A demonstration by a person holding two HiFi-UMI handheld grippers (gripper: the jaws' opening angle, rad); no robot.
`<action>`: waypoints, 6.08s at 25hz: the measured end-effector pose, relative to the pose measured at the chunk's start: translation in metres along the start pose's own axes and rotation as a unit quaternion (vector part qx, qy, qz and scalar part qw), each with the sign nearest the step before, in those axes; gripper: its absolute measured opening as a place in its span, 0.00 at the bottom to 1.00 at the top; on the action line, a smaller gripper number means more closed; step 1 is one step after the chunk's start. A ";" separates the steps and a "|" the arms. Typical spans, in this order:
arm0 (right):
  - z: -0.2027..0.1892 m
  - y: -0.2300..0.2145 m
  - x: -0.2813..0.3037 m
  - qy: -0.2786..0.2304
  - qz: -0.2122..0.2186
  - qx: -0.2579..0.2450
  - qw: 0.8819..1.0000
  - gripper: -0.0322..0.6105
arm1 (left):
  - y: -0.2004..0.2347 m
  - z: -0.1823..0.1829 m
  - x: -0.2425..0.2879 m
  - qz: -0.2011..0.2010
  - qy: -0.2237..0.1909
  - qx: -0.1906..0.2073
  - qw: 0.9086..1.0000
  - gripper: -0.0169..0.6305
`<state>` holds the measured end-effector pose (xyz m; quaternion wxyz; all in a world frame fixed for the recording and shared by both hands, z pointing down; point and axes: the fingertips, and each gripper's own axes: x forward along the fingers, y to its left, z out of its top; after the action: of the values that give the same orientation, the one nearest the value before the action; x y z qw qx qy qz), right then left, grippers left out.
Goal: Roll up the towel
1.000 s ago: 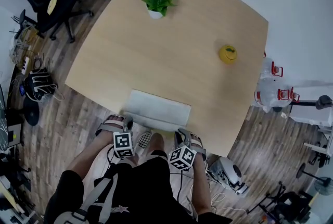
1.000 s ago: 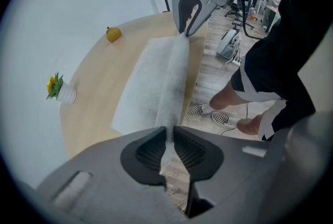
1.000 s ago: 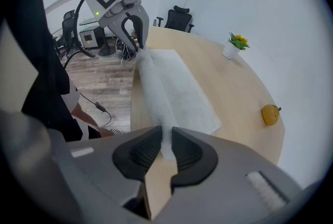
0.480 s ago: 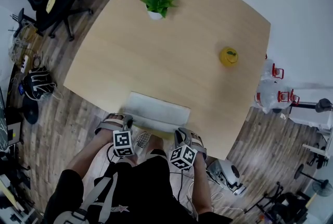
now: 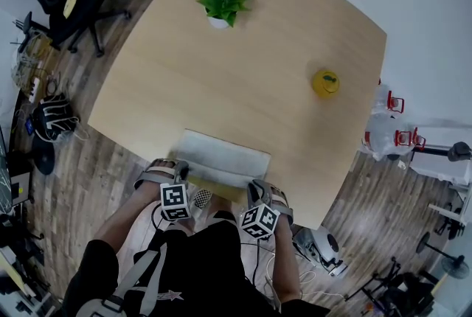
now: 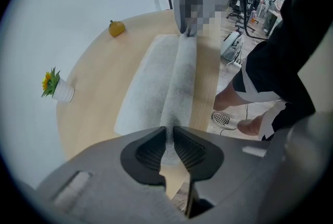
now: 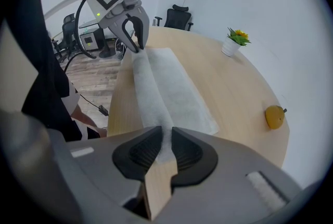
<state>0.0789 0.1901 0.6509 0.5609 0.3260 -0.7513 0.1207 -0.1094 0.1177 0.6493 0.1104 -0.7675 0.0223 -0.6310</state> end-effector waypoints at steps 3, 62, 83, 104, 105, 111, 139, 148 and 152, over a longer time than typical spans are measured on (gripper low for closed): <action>0.001 -0.006 0.003 -0.002 -0.004 0.001 1.000 0.16 | 0.005 0.002 0.003 -0.002 -0.003 -0.002 1.000 0.12; 0.004 -0.010 0.014 -0.013 -0.031 -0.042 0.999 0.19 | 0.015 0.009 0.014 0.047 -0.019 -0.015 0.999 0.19; -0.025 0.048 -0.009 0.001 -0.019 -0.008 1.000 0.14 | -0.047 0.005 -0.002 0.034 -0.016 0.006 0.999 0.12; -0.010 0.014 -0.017 0.009 0.019 -0.003 1.000 0.15 | -0.017 0.011 -0.012 0.023 -0.004 -0.019 1.000 0.13; -0.009 0.011 -0.016 0.008 0.020 -0.002 1.000 0.15 | -0.015 0.012 -0.012 0.023 -0.004 -0.020 1.000 0.13; -0.005 -0.003 -0.010 0.006 0.022 -0.001 1.000 0.15 | 0.001 0.015 -0.007 0.023 -0.005 -0.022 0.999 0.13; -0.001 -0.027 0.002 -0.006 0.003 0.005 1.000 0.16 | 0.031 0.023 0.002 0.037 -0.023 -0.031 0.999 0.15; 0.003 -0.027 -0.031 -0.021 -0.049 0.005 0.999 0.16 | 0.032 0.026 -0.029 0.085 -0.047 -0.027 0.995 0.15; 0.003 -0.013 -0.036 -0.025 -0.052 -0.002 0.998 0.19 | 0.017 0.030 -0.033 0.080 -0.056 -0.018 0.995 0.20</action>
<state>0.0902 0.1913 0.6144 0.5483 0.3659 -0.7475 0.0819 -0.0854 0.1106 0.6086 0.1480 -0.7990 0.0890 -0.5760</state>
